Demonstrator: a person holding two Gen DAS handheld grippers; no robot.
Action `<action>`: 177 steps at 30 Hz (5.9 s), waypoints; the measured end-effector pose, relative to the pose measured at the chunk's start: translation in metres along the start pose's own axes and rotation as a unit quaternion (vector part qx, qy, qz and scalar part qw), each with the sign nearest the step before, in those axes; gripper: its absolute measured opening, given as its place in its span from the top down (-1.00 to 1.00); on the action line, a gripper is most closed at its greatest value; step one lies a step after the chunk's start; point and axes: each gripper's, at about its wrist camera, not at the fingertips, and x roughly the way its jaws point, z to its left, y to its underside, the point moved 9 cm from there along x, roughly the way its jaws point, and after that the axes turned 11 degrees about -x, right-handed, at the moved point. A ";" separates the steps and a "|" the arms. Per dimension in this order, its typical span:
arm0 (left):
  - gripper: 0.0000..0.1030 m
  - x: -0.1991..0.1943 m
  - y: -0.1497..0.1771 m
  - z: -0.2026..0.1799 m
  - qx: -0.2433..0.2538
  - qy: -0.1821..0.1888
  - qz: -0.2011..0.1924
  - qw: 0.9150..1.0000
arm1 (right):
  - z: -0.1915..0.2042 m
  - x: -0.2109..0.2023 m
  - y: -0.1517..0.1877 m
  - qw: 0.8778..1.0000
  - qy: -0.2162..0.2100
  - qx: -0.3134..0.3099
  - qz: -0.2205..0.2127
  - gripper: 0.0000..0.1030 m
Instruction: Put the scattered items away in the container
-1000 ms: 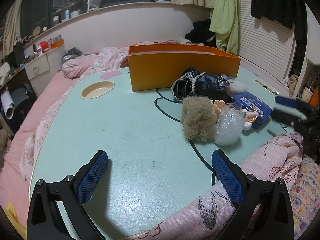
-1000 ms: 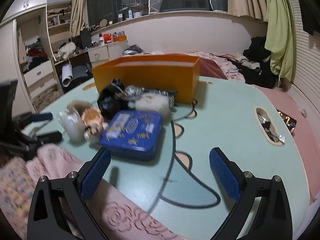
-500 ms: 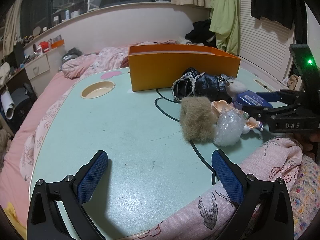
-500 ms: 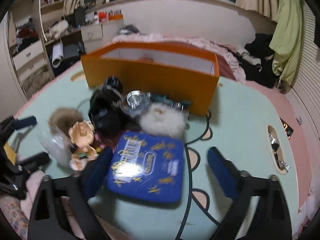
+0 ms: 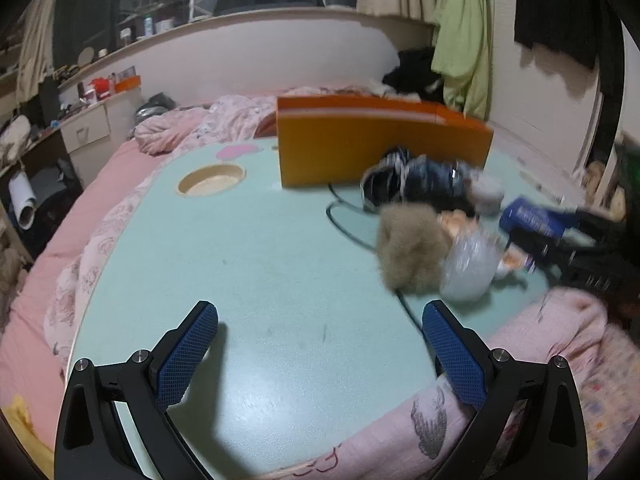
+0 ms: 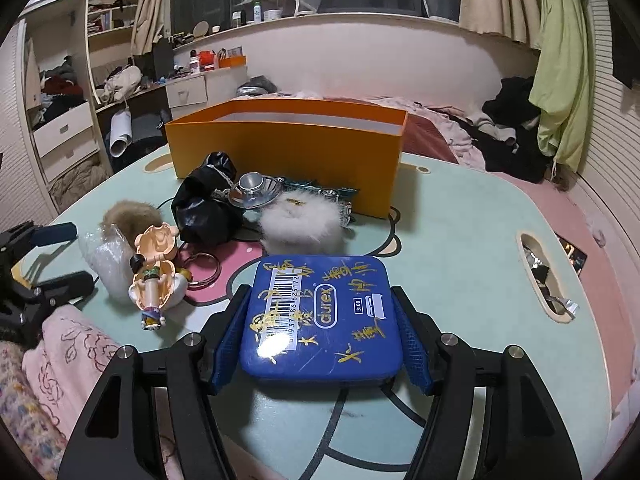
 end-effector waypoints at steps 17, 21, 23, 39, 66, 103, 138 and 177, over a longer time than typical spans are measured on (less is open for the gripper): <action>0.44 0.052 -0.029 -0.039 -0.047 0.090 0.096 0.990 | 0.002 0.000 0.001 1.000 -0.002 0.001 -0.001 -0.30; 0.50 0.049 -0.030 -0.030 -0.072 0.099 0.088 0.989 | 0.002 0.000 0.002 1.000 -0.002 0.002 -0.002 -0.30; 0.51 0.048 -0.028 -0.029 -0.071 0.100 0.087 0.989 | 0.002 -0.001 0.002 1.000 -0.002 0.002 -0.002 -0.30; 0.53 0.000 -0.068 -0.020 -0.087 0.140 0.021 0.986 | 0.003 -0.026 -0.025 0.998 -0.036 0.005 -0.043 -0.30; -0.39 0.100 -0.168 -0.036 -0.065 0.057 0.030 0.996 | -0.073 0.099 -0.159 0.991 -0.038 0.125 0.027 -0.34; -1.00 0.011 0.011 0.003 0.016 -0.019 0.007 1.000 | 0.007 -0.016 0.016 0.999 -0.015 -0.007 -0.031 -0.99; -1.00 0.011 0.011 0.002 0.016 -0.019 0.006 1.000 | 0.010 -0.017 0.015 0.999 -0.017 -0.008 -0.036 -0.99; -1.00 0.011 0.011 0.003 0.016 -0.018 0.005 1.000 | 0.051 -0.026 0.009 0.993 -0.080 -0.080 -0.034 0.25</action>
